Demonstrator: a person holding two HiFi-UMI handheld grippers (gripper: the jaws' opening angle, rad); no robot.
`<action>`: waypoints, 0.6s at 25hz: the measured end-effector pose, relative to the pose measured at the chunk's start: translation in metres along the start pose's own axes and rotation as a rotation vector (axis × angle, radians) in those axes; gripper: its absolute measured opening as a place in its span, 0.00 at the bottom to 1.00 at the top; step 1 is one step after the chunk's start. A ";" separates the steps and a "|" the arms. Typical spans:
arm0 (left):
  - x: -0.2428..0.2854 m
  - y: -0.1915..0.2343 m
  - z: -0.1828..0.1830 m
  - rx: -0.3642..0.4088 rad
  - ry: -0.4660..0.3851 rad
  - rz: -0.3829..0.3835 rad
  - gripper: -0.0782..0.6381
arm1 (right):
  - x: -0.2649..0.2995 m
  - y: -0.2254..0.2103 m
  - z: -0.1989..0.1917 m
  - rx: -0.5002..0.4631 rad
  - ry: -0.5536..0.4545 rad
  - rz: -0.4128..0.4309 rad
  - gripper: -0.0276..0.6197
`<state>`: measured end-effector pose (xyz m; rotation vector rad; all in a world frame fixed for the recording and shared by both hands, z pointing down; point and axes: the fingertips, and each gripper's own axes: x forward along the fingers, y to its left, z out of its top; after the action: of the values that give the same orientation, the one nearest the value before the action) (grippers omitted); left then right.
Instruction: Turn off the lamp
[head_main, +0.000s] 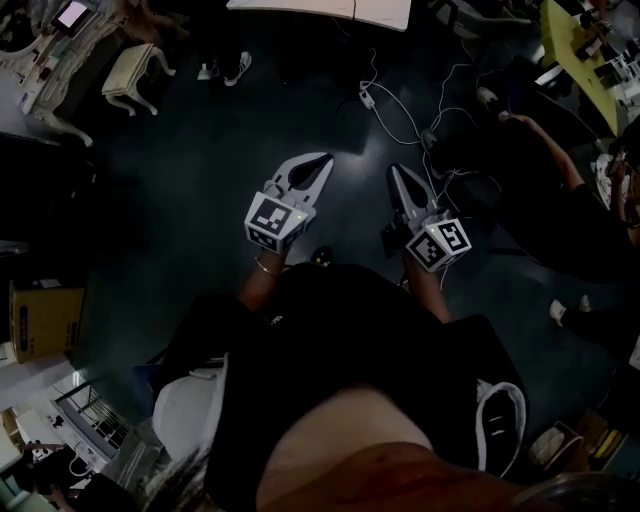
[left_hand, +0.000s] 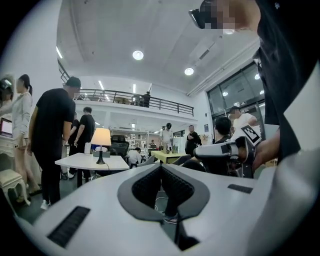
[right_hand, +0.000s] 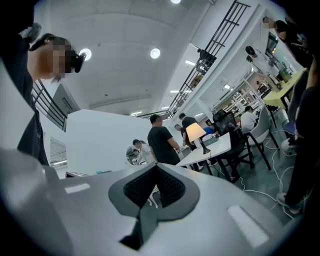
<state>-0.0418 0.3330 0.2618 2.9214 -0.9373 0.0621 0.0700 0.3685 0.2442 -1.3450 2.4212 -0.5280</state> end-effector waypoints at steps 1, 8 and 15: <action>-0.001 0.006 -0.001 0.001 0.002 0.000 0.12 | 0.006 -0.001 -0.002 -0.002 0.006 -0.004 0.04; -0.012 0.050 -0.010 0.000 0.017 0.015 0.12 | 0.047 0.003 -0.014 -0.002 0.009 -0.012 0.04; -0.015 0.063 -0.019 -0.039 0.017 0.026 0.12 | 0.062 -0.002 -0.023 0.002 0.033 -0.016 0.04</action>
<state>-0.0915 0.2921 0.2833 2.8689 -0.9634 0.0697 0.0299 0.3184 0.2590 -1.3668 2.4368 -0.5607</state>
